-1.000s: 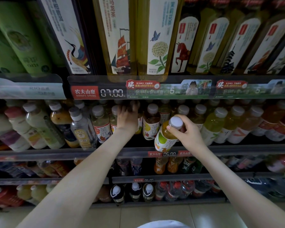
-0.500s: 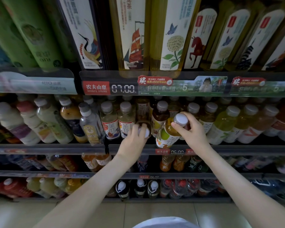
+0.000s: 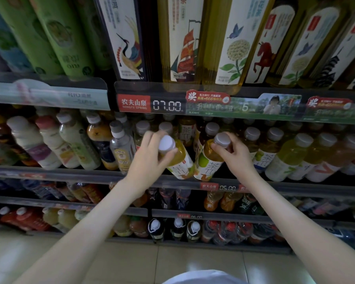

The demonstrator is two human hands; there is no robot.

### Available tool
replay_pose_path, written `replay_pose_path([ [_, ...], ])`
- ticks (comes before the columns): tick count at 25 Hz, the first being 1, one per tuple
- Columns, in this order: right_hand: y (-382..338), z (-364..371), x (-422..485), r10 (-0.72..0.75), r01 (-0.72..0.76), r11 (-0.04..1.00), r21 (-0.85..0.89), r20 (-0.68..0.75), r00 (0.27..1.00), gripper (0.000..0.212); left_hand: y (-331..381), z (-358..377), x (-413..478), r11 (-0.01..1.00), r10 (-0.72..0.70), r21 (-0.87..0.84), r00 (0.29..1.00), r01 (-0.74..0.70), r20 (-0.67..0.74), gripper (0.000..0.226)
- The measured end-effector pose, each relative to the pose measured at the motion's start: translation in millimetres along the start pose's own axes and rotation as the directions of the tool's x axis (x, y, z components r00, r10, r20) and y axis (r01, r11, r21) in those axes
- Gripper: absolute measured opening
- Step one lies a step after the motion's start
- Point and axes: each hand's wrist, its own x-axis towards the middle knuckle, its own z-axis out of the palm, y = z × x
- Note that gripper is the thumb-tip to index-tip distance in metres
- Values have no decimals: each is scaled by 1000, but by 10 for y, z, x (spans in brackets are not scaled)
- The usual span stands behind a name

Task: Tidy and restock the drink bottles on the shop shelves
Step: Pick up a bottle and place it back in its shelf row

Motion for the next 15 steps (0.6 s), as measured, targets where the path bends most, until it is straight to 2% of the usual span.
replay_pose_path([
  [3, -87, 146, 59, 7, -8, 1000, 17, 60, 998, 34, -67, -213, 116, 997, -72, -16, 997, 72, 25, 41],
  [8, -206, 391, 243, 24, -9, 995, -100, 144, 989, 49, -167, -358, 116, 973, -225, -52, 974, 225, 7, 43],
  [12, -222, 536, 454, 75, 36, 926, -376, 275, 958, 61, -200, -494, 140, 966, -254, -51, 967, 253, -12, 43],
  [13, -228, 577, 495, 99, 47, 884, -465, 283, 954, 63, -206, -521, 136, 970, -240, -33, 971, 240, -7, 42],
  [15, -273, 646, 579, 89, 102, 729, -677, 241, 966, 63, -204, -543, 111, 979, -204, -3, 979, 204, 8, 39],
])
